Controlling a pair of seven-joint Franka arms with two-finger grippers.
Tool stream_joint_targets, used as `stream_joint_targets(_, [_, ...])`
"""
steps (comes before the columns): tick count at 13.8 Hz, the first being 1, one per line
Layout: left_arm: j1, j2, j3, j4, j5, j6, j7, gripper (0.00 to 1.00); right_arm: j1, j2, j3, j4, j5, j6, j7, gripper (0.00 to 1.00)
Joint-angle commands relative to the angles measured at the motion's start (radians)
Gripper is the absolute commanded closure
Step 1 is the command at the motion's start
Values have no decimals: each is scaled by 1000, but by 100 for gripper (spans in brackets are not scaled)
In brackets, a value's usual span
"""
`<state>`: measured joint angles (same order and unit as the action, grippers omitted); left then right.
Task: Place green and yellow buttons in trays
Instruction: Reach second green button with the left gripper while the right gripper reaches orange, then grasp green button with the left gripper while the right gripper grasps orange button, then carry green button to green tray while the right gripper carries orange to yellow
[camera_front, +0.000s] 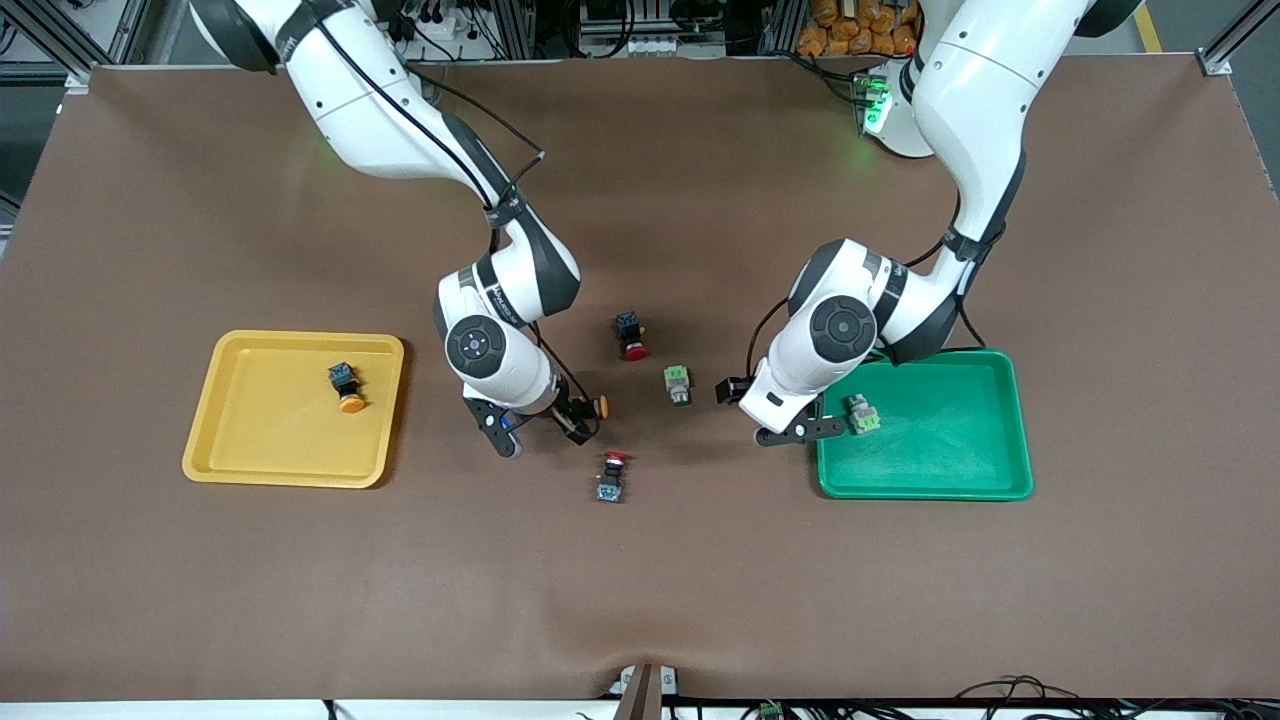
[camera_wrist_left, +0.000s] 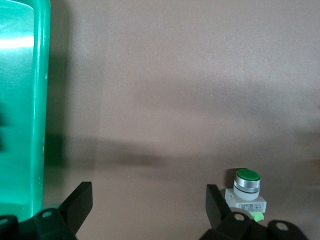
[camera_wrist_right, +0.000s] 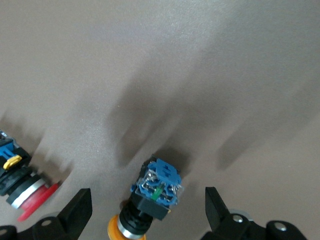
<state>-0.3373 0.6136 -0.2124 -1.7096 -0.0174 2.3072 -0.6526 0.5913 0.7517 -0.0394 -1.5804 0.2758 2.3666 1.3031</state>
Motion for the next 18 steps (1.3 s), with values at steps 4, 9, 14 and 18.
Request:
stream_joint_targets(4, [-6,6,2,8,-15,11,-5,0,30,34,-8,14,5,16,15,0])
stream_joint_targets(9, [-8,6,2,10,-15,11,-16,0,39,38,-8,16,2,16,13,93])
stream_joint_targets(14, [-23,9,2,12,-15,14,-41,0,30,18,-19,25,-3,0,-8,100])
stream_joint_targets(18, [-58,32,2,39,-15,14,-94,0,-85,-110,-45,25,-1,-203,-213,100])
